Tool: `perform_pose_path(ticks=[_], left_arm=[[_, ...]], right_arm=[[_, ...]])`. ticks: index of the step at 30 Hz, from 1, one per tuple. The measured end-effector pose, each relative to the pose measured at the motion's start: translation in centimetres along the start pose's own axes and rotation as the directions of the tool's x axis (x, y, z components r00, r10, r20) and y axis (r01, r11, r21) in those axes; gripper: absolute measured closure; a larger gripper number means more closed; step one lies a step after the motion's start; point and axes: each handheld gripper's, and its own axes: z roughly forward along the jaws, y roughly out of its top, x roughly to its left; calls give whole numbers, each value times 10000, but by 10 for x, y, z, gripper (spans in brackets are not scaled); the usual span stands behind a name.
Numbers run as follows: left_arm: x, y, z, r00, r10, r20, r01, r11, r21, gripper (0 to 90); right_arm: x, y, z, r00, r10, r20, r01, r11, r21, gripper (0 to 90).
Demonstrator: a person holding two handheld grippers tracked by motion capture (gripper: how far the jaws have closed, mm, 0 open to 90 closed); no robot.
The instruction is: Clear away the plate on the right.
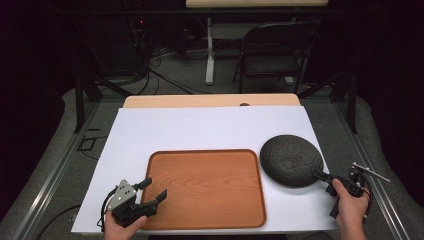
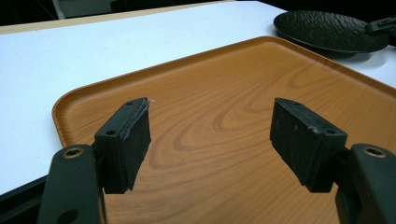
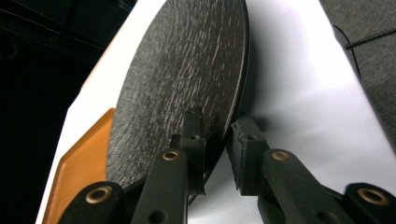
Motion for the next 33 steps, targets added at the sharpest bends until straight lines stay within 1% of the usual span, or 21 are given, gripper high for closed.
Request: perform_pose_path(ticks=[1, 6, 8, 9, 10, 12, 16, 19, 20, 23, 28, 32, 33], left_arm=[[0, 0, 0, 10000, -11, 16, 11, 10000, 5, 291], [0, 0, -1, 10000, 19, 38, -19, 10000, 21, 291], [0, 0, -1, 10000, 25, 1, -25, 10000, -6, 291], [0, 0, -1, 10000, 23, -5, -23, 10000, -6, 291], [0, 0, -1, 10000, 29, -6, -29, 10000, -9, 291], [-1, 0, 0, 10000, 44, -5, -44, 10000, 3, 291], [-1, 0, 0, 10000, 24, 6, -24, 10000, -14, 291], [-1, 0, -1, 10000, 47, -19, -46, 10000, 12, 291], [-1, 0, -1, 10000, 46, -22, -46, 10000, 16, 291], [-1, 0, -1, 10000, 62, -5, -62, 10000, 47, 291], [-1, -1, -1, 10000, 21, 2, -21, 10000, 59, 291], [-1, -1, -1, 10000, 15, 15, -15, 10000, 77, 291], [-1, -1, -1, 10000, 13, 20, -13, 10000, 87, 291]], right_arm=[[3, 1, -2, 10000, -33, -58, 32, 10000, -55, 787], [8, 3, -3, 9998, -152, 95, 152, 9999, 32, 790], [9, 5, -3, 9999, -57, 104, 56, 10000, 65, 794], [9, 6, -3, 9999, -35, 129, 33, 9998, 183, 797], [10, 7, -3, 9999, 0, 126, -2, 9999, 153, 798], [12, 10, -3, 9998, -62, 162, 58, 9997, 233, 802], [16, 18, -2, 9995, -156, 258, 145, 9990, 432, 811], [21, 25, -1, 9991, -306, 283, 291, 9981, 534, 817], [22, 27, 0, 9987, -430, 272, 414, 9974, 585, 819], [23, 34, 2, 9985, -489, 240, 470, 9963, 725, 829], [25, 43, 5, 9989, -389, 243, 363, 9946, 976, 843], [27, 49, 7, 9985, -483, 267, 449, 9924, 1144, 844], [28, 51, 7, 9981, -538, 298, 496, 9908, 1258, 844]])
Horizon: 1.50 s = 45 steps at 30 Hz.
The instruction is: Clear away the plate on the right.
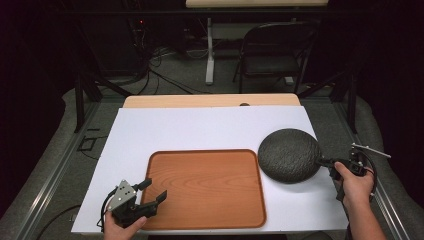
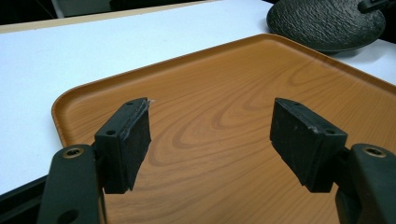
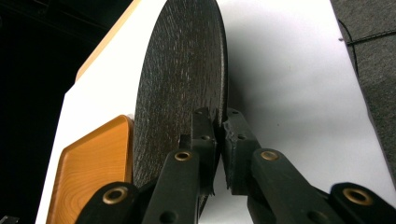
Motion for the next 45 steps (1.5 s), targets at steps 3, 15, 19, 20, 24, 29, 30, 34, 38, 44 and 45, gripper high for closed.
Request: perform_pose_path(ticks=[3, 15, 19, 20, 24, 29, 30, 34, 38, 44, 45], left_arm=[[0, 0, 0, 10000, 25, 8, -25, 10000, -1, 291], [1, 0, 0, 10000, 8, 6, -8, 10000, 45, 291], [1, -1, 1, 10000, 3, -11, -3, 10000, 37, 291], [1, -1, 1, 10000, 2, -17, -1, 10000, 46, 291], [1, -1, 1, 10000, -4, -40, 4, 10000, 63, 291], [1, -1, 1, 10000, -23, -49, 24, 10000, 79, 291], [1, -1, 1, 10000, -23, -39, 23, 10000, 70, 291], [1, -1, 1, 10000, -19, -32, 19, 9999, 111, 291], [1, -1, 1, 10000, -58, -42, 59, 9999, 95, 291], [1, -1, 1, 10000, -79, -42, 80, 9999, 101, 291], [1, -1, 1, 10000, -82, -37, 83, 9999, 106, 291]], right_arm=[[3, 9, 2, 10000, -72, 18, 72, 9997, 222, 854], [11, 27, 8, 9997, -227, 59, 223, 9980, 600, 872], [16, 32, 9, 9996, -276, 88, 269, 9971, 705, 873], [17, 33, 9, 9995, -304, 96, 296, 9968, 743, 873], [20, 37, 10, 9987, -480, 199, 459, 9947, 924, 873], [20, 39, 11, 9991, -392, 166, 375, 9950, 926, 873], [20, 40, 11, 9987, -468, 181, 449, 9946, 937, 873], [22, 44, 12, 9981, -538, 300, 500, 9920, 1155, 874], [25, 47, 14, 9984, -491, 278, 454, 9915, 1218, 874], [29, 54, 16, 9976, -522, 444, 448, 9872, 1532, 874], [31, 55, 17, 9977, -535, 418, 469, 9883, 1448, 874]])
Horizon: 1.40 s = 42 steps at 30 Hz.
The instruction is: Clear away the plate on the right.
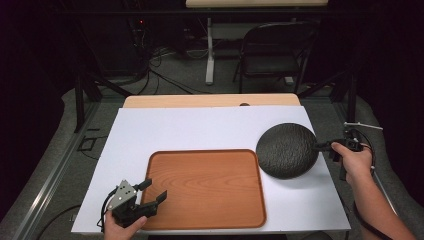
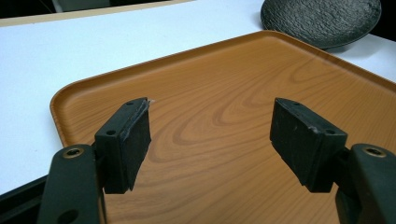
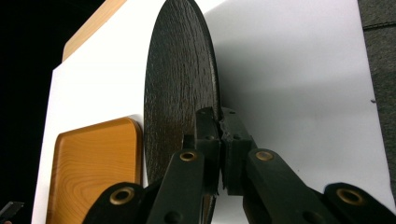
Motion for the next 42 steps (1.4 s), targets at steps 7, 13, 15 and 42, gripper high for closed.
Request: perform_pose_path(ticks=[7, 13, 15, 42], left_arm=[[0, 0, 0, 10000, -22, 3, 22, 10000, -6, 291], [1, 0, -1, 10000, -23, 34, 23, 10000, -37, 291], [1, 0, -1, 10000, -24, 40, 24, 10000, -50, 291], [1, 0, -1, 10000, -72, 0, 72, 10000, -42, 291]], right_arm=[[19, 11, -2, 9962, -703, 512, 687, 9971, 339, 873], [32, 17, -3, 9901, -1142, 815, 1104, 9926, 500, 873], [39, 19, -2, 9873, -1283, 937, 1239, 9910, 509, 873], [97, 39, -28, 9552, -2618, 1378, 2573, 9651, 494, 859]])
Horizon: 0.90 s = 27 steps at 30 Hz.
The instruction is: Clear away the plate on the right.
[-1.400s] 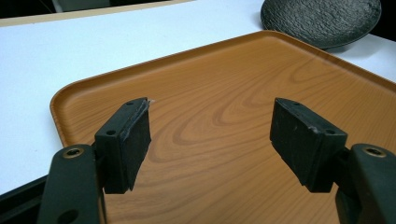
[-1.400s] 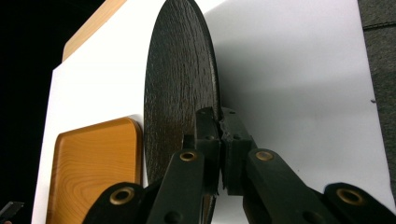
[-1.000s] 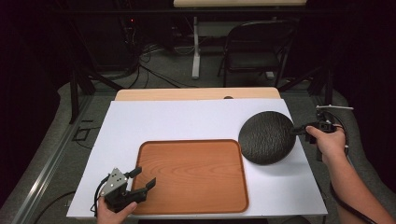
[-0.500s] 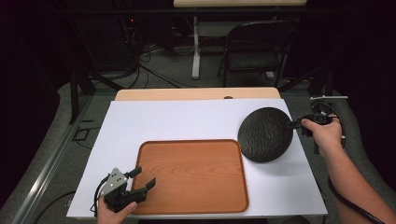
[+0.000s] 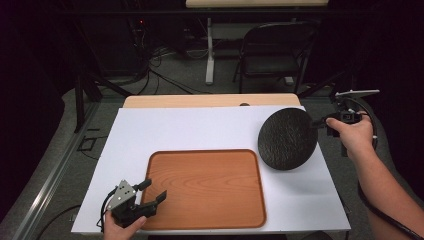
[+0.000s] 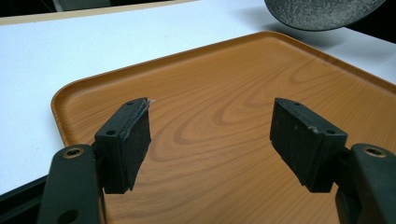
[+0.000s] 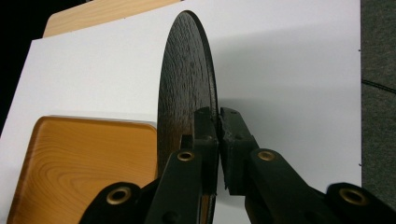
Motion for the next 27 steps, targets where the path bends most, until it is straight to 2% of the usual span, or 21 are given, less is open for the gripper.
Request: perform_pose_path(ticks=[7, 9, 10, 11, 15, 16, 17, 18, 19, 20, 24, 25, 27], left_arm=[[0, 0, 0, 10000, -43, 13, 43, 10000, 23, 291], [0, 0, 0, 10000, -40, -7, 40, 10000, 4, 291], [0, 0, 0, 10000, -40, -7, 40, 10000, 4, 291], [1, 0, -1, 10000, -3, -17, 3, 10000, 11, 291], [1, 0, -1, 10000, -31, -34, 31, 10000, -51, 291], [1, 0, -1, 10000, -31, -34, 31, 10000, -51, 291], [1, 0, -1, 10000, -33, -37, 33, 10000, -58, 291], [1, 0, -1, 10000, -27, -41, 27, 10000, -57, 291], [1, 0, -1, 10000, -40, -64, 39, 10000, -65, 291], [1, 0, -1, 10000, -40, -64, 39, 10000, -65, 291], [2, 0, -2, 10000, -13, -50, 12, 10000, -39, 291], [2, 0, -2, 10000, -31, -79, 31, 10000, -72, 291], [2, 0, -2, 10000, -59, -26, 59, 10000, -54, 291]], right_arm=[[15, 0, -5, 9992, -358, -192, 358, 9994, -4, 859], [28, -2, -2, 9968, -688, -413, 691, 9976, 69, 858], [28, -2, -2, 9968, -688, -413, 691, 9976, 69, 858], [40, -5, 3, 9932, -941, -679, 955, 9953, 171, 858], [63, -11, 16, 9837, -1334, -1205, 1391, 9895, 399, 859], [63, -11, 16, 9837, -1334, -1205, 1391, 9895, 399, 859], [76, -14, 24, 9765, -1551, -1496, 1644, 9850, 521, 860], [76, -14, 24, 9765, -1551, -1496, 1644, 9850, 521, 860], [90, -19, 34, 9679, -1809, -1744, 1941, 9790, 622, 859], [90, -19, 34, 9679, -1809, -1744, 1941, 9790, 622, 859], [113, -28, 54, 9509, -2137, -2239, 2388, 9667, 915, 858], [124, -33, 63, 9415, -2253, -2505, 2571, 9610, 1017, 858], [128, -34, 66, 9383, -2281, -2600, 2629, 9588, 1076, 857]])
